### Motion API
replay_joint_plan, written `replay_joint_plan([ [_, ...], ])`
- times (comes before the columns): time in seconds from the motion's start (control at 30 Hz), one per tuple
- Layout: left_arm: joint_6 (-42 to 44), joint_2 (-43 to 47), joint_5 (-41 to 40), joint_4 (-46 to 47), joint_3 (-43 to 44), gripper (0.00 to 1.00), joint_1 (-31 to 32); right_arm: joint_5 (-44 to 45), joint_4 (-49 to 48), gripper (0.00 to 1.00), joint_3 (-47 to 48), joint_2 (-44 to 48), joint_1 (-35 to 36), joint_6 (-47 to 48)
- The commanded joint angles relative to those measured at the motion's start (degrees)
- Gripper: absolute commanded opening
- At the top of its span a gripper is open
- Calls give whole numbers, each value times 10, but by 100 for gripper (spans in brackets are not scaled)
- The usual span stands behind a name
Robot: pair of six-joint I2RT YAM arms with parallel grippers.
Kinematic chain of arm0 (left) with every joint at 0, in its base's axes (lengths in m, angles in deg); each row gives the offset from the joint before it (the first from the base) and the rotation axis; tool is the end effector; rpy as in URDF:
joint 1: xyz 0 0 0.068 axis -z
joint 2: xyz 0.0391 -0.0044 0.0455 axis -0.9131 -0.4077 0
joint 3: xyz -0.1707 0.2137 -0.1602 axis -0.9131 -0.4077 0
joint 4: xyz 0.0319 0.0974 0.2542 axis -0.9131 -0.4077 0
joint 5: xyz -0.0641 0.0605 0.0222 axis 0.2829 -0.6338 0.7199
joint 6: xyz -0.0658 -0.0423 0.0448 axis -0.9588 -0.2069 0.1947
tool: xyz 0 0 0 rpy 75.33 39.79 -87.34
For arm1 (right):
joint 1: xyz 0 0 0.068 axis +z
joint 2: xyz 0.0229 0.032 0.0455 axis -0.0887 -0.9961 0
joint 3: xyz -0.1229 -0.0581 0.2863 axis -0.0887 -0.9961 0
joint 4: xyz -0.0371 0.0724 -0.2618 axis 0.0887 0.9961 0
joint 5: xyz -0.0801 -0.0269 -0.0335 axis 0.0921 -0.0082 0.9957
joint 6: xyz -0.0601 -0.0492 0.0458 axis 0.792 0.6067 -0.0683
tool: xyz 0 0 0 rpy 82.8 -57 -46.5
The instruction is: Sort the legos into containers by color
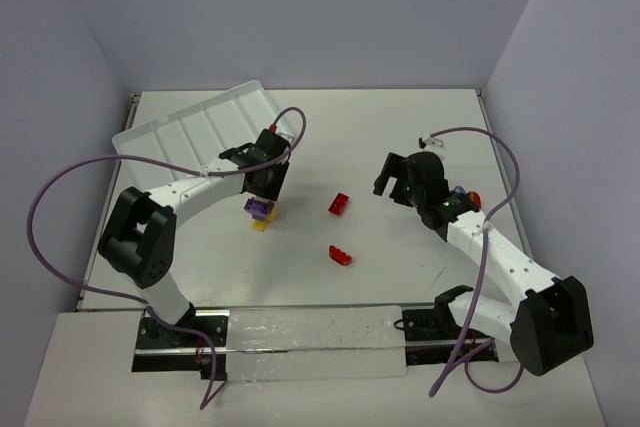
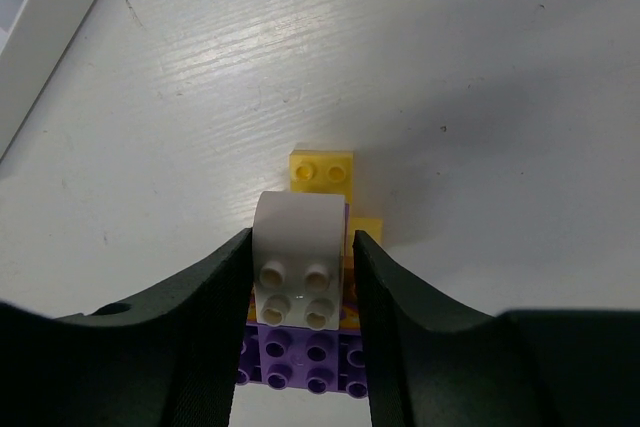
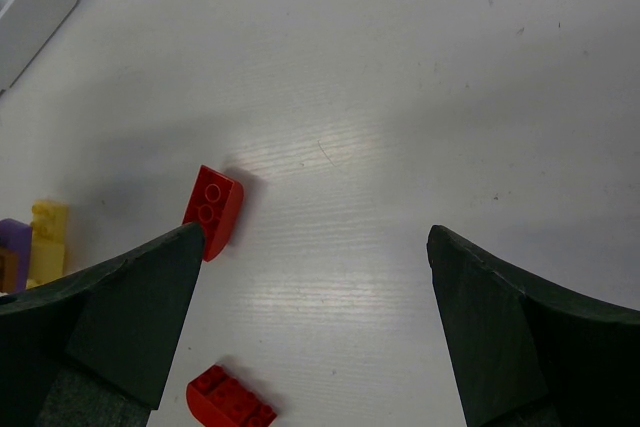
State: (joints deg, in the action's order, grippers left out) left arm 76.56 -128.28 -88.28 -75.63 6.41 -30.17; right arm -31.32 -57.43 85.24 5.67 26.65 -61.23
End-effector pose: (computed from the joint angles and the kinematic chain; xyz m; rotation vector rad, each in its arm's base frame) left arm 0.3258 -0.2096 0.2174 0.4639 2.5458 0.0397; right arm 0.2473 0.0811 0.2556 0.3090 2.1973 0.3062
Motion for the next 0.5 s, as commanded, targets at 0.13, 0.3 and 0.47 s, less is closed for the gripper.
replay_joint_plan([
  [0.13, -15, 9, -1, 8, 9, 21, -4, 8, 3, 100, 20, 8, 3, -6],
  [0.3, -56, 23, -27, -11, 44, 0, -5, -3, 4, 100, 25, 5, 4, -6],
  [0.47, -139, 36, 47, 6, 85, 0, -6, -12, 15, 100, 42, 0, 14, 8],
])
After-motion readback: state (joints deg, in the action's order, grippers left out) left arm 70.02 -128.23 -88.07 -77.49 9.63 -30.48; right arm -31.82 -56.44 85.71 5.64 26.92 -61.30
